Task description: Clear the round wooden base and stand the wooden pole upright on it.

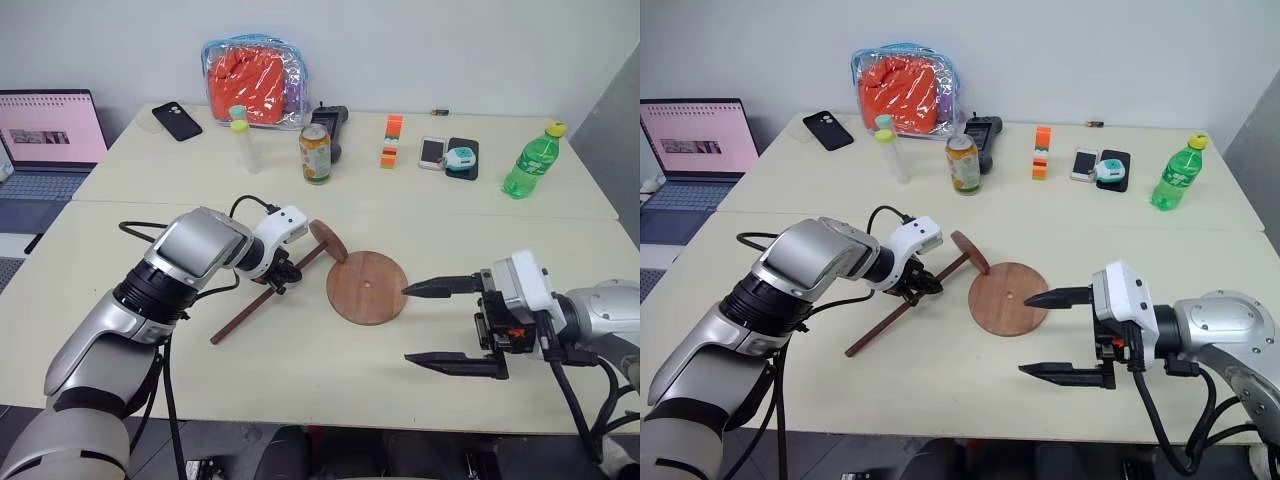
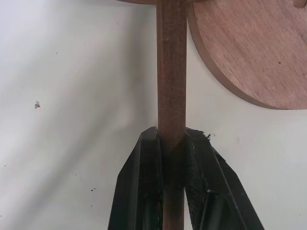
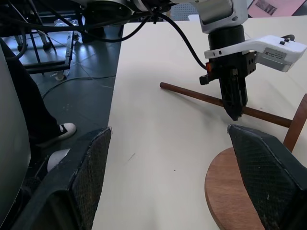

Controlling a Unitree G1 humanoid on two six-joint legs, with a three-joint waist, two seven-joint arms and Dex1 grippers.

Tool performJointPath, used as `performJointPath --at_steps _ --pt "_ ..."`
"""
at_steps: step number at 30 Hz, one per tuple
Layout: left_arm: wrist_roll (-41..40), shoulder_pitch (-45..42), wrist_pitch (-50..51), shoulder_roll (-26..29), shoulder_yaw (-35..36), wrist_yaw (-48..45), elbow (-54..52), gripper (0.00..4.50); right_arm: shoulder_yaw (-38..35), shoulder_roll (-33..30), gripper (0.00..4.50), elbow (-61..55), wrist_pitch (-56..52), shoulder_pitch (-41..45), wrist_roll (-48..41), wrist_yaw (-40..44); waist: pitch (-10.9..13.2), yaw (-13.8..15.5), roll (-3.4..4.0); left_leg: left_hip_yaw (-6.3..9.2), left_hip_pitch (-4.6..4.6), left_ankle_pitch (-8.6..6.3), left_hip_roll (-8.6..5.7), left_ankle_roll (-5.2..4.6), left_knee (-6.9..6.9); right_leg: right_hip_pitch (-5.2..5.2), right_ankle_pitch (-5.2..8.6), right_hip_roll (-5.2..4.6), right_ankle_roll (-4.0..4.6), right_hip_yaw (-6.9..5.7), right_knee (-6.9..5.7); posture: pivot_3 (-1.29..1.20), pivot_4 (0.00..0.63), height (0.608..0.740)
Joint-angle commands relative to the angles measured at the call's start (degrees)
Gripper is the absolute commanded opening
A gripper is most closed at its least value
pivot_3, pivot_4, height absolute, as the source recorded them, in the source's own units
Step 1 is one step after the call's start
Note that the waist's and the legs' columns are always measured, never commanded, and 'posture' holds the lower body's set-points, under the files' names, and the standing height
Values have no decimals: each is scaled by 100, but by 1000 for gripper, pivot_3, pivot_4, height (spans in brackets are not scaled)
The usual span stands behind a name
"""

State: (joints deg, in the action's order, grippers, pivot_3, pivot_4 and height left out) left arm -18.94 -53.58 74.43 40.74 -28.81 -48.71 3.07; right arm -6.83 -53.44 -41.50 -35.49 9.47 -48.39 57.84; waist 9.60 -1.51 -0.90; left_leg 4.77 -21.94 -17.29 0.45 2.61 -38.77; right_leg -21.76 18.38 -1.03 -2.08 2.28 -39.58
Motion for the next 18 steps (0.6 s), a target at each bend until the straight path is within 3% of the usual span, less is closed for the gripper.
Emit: performJointPath --at_steps 1,4,10,13,18 --pt "2 -17 -7 31 414 113 -210 277 -77 -11 4043 -68 65 54 -25 -3 0 -2 0 0 0 0 0 0 0 0 0 0 0 0 0 0 150 740" --pt "-39 18 26 57 568 160 -311 277 -95 -23 4043 -62 67 61 -17 -4 0 -2 0 -1 0 0 1 0 0 -1 0 0 0 0 0 0 150 740" --pt "-475 -230 -899 -589 2408 551 -159 275 -535 -96 4043 -69 -65 -51 -220 -185 1 16 -1 4 -5 0 0 1 -3 -2 0 -2 0 0 0 0 150 740" --pt "-581 -193 -1092 -883 2881 782 -180 274 -684 -105 4043 -119 -120 -145 -300 -247 1 31 -3 7 -10 1 -1 2 -8 -1 0 -9 0 -1 3 0 150 740" --pt "-855 35 -2704 -2178 3788 1493 -430 274 -1193 -120 4043 -324 -223 -518 -222 -708 1 82 -4 3 -9 2 -1 3 -8 1 -1 -16 -2 3 4 0 150 740"
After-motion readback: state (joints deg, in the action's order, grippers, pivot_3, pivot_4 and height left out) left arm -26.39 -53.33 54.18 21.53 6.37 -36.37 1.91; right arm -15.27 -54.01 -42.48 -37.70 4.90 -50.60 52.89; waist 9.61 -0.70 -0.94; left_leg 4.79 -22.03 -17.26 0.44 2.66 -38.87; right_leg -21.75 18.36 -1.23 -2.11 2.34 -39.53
